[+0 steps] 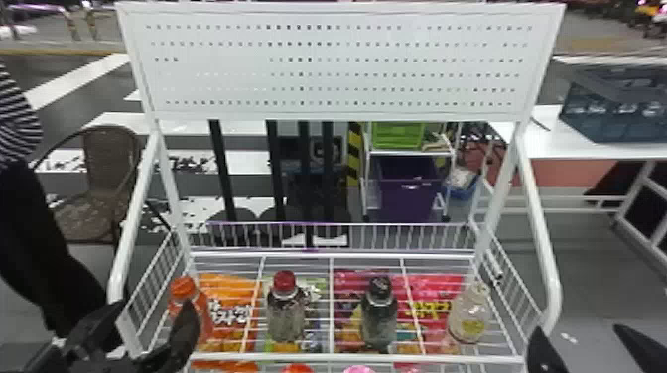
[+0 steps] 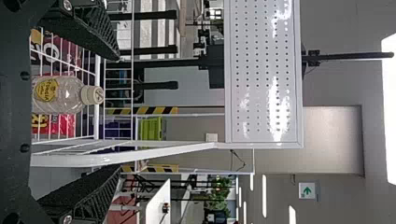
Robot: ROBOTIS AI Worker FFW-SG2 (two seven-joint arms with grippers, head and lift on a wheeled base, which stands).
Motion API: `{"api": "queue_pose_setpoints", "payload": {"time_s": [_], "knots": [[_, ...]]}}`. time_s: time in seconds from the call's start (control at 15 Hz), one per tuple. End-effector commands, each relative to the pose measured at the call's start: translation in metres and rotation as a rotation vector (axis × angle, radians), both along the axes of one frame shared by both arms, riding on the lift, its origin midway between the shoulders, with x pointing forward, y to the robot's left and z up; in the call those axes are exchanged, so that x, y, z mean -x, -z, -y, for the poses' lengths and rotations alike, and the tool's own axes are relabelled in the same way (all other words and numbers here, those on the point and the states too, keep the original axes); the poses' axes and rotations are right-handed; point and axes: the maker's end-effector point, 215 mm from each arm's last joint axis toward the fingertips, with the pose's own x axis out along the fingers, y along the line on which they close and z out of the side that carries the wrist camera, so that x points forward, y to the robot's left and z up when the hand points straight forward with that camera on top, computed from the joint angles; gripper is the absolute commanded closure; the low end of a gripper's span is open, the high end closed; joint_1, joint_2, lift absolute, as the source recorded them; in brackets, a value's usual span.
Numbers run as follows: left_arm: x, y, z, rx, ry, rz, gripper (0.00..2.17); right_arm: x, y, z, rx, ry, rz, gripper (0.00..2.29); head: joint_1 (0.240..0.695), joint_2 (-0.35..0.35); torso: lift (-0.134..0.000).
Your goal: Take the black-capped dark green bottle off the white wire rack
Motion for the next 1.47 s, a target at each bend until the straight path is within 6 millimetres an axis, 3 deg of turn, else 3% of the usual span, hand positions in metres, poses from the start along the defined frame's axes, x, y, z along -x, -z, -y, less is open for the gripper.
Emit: {"api": "queue_pose_setpoints", "payload": {"time_s": [0.0,0.53,0.73,0.87,1.2,1.4], "knots": [[0.0,-0.001,0.001,0.001,0.002,0.002,0.14,0.002,-0.002,0.0,0.0,0.001,0.005,0.07,0.499,0.0,0.0],[0.001,-0.001,0.005,0.004,0.008,0.001,0.14,0.003,0.0,0.003,-0.005,0.006,0.0,0.08,0.499,0.0,0.0],[0.002,0.0,0.005,0.004,0.007,0.0,0.14,-0.003,0.037,0.004,-0.017,0.012,-0.026,0.08,0.499,0.0,0.0],[0.002,0.001,0.007,0.004,0.01,-0.004,0.14,-0.005,0.08,-0.024,-0.004,-0.03,-0.063,0.09,0.499,0.0,0.0],[0.0,0.003,0.009,0.003,0.015,-0.013,0.14,-0.019,0.148,-0.095,-0.028,-0.146,-0.08,0.1,0.499,0.0,0.0],[0.001,0.007,0.013,0.0,0.024,-0.026,0.14,-0.047,0.157,-0.135,-0.042,-0.21,-0.078,0.1,0.499,0.0,0.0]]}}
